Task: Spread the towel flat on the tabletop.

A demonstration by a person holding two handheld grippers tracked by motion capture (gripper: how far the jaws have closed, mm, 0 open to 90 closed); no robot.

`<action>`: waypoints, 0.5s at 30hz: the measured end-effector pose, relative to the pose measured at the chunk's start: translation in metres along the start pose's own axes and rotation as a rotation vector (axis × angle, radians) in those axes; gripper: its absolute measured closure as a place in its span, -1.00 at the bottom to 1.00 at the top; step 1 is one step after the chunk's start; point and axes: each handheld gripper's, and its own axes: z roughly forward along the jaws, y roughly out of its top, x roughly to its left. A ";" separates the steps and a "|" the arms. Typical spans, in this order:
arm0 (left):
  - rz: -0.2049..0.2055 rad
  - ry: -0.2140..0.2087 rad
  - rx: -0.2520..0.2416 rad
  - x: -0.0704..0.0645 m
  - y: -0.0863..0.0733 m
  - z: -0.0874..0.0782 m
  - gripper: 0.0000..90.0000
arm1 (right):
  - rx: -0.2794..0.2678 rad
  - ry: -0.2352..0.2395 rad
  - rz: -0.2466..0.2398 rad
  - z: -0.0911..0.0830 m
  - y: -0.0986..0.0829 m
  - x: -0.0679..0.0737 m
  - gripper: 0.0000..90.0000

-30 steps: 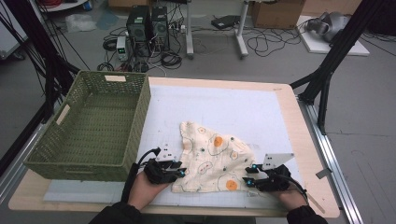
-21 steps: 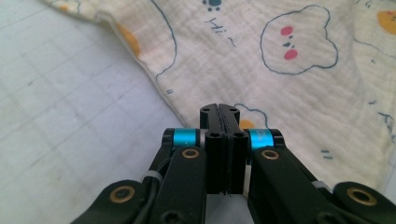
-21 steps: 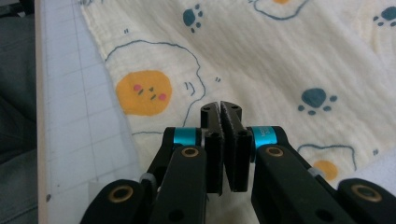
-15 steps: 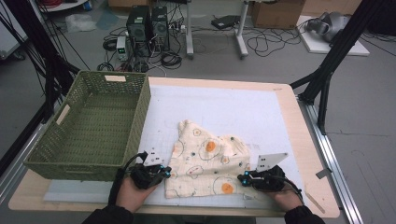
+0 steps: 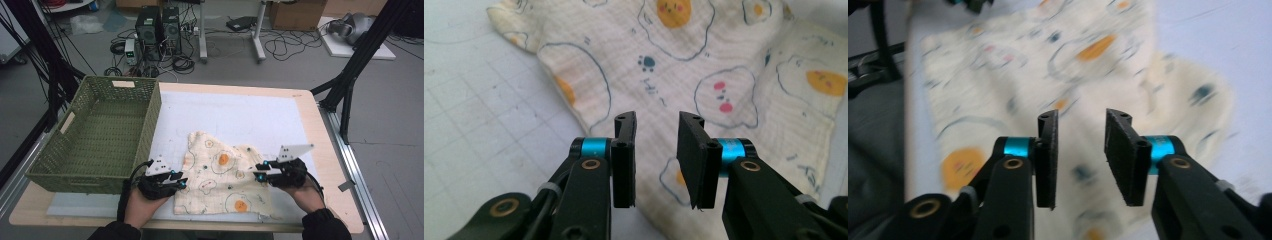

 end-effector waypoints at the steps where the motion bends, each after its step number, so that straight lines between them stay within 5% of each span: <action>1: 0.005 -0.005 0.002 0.000 0.001 0.002 0.50 | 0.011 -0.011 0.007 0.002 0.006 -0.007 0.40; 8: 0.008 -0.033 0.039 0.003 -0.002 0.011 0.46 | 0.049 -0.072 0.043 0.027 0.032 -0.048 0.17; 15: 0.002 -0.039 0.076 0.002 -0.005 0.016 0.43 | 0.133 -0.111 0.071 0.056 0.030 -0.069 0.24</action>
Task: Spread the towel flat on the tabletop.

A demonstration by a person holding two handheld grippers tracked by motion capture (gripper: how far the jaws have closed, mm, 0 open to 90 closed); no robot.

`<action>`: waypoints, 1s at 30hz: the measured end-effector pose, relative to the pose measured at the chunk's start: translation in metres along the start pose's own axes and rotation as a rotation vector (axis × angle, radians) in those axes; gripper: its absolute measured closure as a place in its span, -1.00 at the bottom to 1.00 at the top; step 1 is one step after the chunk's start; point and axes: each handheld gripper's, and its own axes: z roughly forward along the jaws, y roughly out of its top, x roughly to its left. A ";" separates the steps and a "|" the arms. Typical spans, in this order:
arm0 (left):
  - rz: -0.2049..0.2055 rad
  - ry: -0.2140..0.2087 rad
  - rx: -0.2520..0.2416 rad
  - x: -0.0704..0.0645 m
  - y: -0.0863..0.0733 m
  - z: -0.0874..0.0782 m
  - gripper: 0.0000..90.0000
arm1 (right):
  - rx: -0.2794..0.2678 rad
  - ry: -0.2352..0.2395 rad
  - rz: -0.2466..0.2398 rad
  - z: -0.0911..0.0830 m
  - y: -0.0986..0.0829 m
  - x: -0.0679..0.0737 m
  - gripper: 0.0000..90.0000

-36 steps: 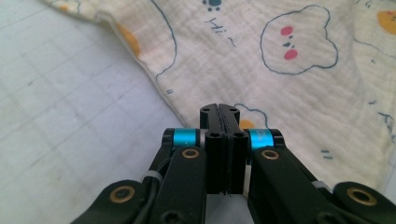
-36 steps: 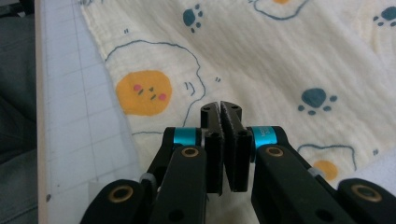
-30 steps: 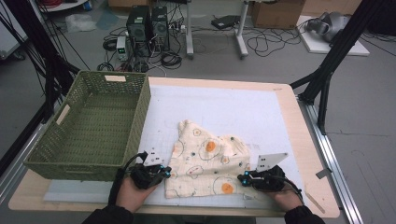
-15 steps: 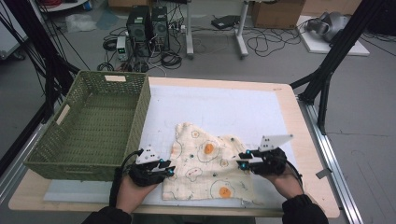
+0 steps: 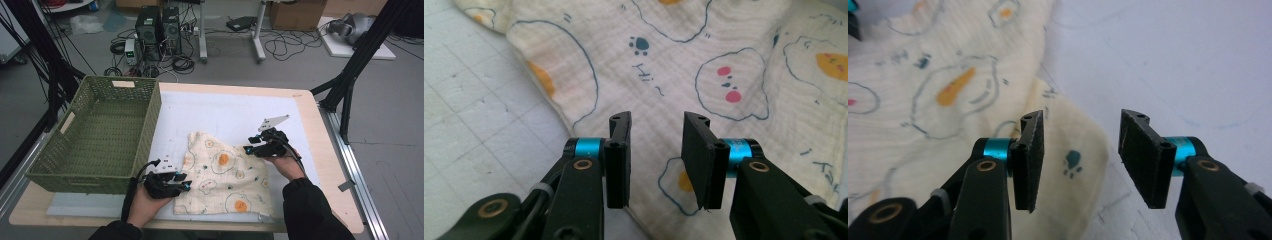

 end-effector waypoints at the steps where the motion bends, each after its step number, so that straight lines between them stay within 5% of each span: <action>1: -0.004 -0.001 0.000 0.000 0.000 0.001 0.43 | 0.019 0.018 0.008 0.004 -0.002 -0.002 0.33; 2: -0.002 -0.004 0.001 0.000 0.000 0.001 0.43 | 0.034 0.033 0.017 0.007 -0.003 -0.003 0.40; 4: -0.006 -0.006 0.000 0.000 0.000 0.001 0.43 | 0.066 0.073 -0.009 0.010 -0.003 -0.002 0.87; 9: -0.005 -0.005 0.000 0.000 0.000 0.001 0.43 | -0.010 -0.027 -0.031 -0.012 0.001 0.000 0.90; 12: -0.006 -0.004 0.001 0.000 -0.001 0.001 0.43 | -0.067 -0.105 -0.012 -0.035 -0.002 -0.001 0.89; 14: -0.006 -0.003 0.000 0.000 -0.001 0.001 0.43 | -0.069 -0.109 0.008 -0.041 -0.007 -0.001 0.83; 17: -0.012 0.000 0.000 0.000 -0.001 0.000 0.39 | 0.016 -0.090 0.047 -0.036 -0.014 -0.002 0.55; 22: -0.016 0.000 -0.003 0.000 -0.001 0.000 0.37 | -0.048 -0.056 0.057 -0.036 -0.013 -0.006 0.43; 27: -0.012 0.000 -0.003 0.001 -0.001 0.000 0.36 | -0.019 -0.090 0.050 -0.021 0.000 -0.013 0.27; 30: -0.012 0.000 -0.003 0.001 -0.001 0.001 0.35 | -0.006 -0.095 0.060 -0.008 0.004 -0.018 0.33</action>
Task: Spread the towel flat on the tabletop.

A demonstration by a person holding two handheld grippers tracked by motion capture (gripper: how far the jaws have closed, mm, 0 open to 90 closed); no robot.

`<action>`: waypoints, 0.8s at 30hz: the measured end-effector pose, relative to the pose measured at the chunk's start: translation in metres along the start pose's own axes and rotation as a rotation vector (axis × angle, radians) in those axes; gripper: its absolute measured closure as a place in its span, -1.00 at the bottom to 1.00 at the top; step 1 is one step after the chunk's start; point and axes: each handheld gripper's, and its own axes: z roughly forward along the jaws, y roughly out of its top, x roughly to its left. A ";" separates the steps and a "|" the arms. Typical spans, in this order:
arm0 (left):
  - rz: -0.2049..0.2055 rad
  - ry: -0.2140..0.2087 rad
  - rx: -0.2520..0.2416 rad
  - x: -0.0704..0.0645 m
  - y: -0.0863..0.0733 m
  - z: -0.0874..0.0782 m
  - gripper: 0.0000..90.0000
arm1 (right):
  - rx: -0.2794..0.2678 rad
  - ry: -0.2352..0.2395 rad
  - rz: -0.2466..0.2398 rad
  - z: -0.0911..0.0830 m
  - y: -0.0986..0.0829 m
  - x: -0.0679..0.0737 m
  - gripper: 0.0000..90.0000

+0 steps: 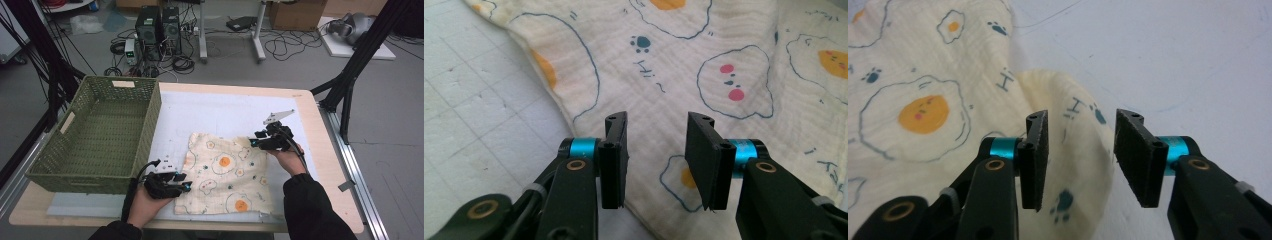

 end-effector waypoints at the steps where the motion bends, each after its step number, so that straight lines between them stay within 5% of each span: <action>1: 0.000 0.000 0.000 0.000 0.000 0.000 0.35 | 0.010 0.006 0.006 0.005 0.000 -0.001 0.48; 3: 0.002 0.001 0.001 0.000 0.000 0.000 0.36 | 0.057 0.049 0.009 0.012 -0.002 -0.002 0.84; 5: 0.002 0.003 0.001 0.000 0.000 0.000 0.37 | 0.061 0.032 -0.016 0.010 -0.001 -0.001 0.91; 9: 0.000 0.011 -0.005 0.000 0.000 -0.001 0.35 | -0.104 -0.091 0.009 -0.021 0.003 -0.001 0.83; 10: -0.002 0.013 -0.009 0.000 0.000 -0.002 0.33 | -0.105 -0.129 0.011 -0.026 0.003 -0.001 0.57; 11: -0.003 0.017 -0.012 0.000 0.000 -0.002 0.31 | -0.091 -0.146 0.015 -0.028 0.001 -0.002 0.55; 17: -0.004 0.029 -0.030 0.001 0.001 -0.006 0.28 | -0.072 -0.085 0.009 -0.036 -0.017 0.004 0.37; 19: -0.005 0.033 -0.033 0.001 0.001 -0.006 0.27 | -0.056 -0.025 0.022 -0.039 -0.021 0.010 0.32; 24: -0.007 0.038 -0.040 0.000 0.001 -0.008 0.27 | -0.087 0.038 -0.033 -0.051 -0.041 0.036 0.26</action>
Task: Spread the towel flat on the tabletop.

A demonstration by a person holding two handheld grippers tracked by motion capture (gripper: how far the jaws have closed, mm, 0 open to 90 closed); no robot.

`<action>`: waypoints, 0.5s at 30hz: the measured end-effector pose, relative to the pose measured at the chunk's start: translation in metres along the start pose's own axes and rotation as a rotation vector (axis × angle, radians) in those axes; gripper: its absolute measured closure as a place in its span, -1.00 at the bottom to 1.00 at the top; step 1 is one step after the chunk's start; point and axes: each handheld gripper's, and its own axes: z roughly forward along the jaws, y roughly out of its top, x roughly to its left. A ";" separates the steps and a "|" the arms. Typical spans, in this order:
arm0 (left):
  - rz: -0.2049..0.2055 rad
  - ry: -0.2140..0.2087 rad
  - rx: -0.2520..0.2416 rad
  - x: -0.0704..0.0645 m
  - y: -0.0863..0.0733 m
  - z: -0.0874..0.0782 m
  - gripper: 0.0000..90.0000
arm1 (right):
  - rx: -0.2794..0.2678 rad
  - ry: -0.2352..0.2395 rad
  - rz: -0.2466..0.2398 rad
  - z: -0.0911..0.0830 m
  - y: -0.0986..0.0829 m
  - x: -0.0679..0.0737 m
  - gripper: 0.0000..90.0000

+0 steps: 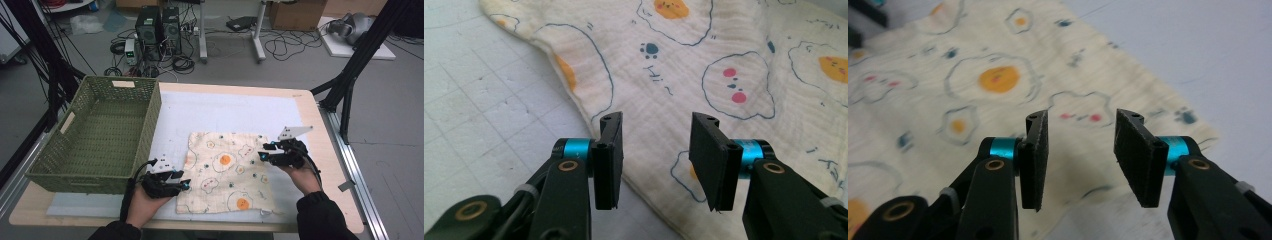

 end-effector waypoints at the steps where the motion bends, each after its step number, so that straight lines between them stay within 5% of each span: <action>1: 0.002 0.002 -0.001 0.000 0.000 0.000 0.26 | -0.007 0.012 -0.014 -0.003 -0.005 0.006 0.26; 9: -0.001 0.000 0.001 0.000 -0.001 -0.002 0.26 | 0.000 0.120 -0.064 -0.009 -0.045 0.045 0.26; 15: 0.000 -0.015 -0.007 -0.001 0.000 -0.004 0.23 | 0.037 0.174 -0.093 0.000 -0.064 0.057 0.25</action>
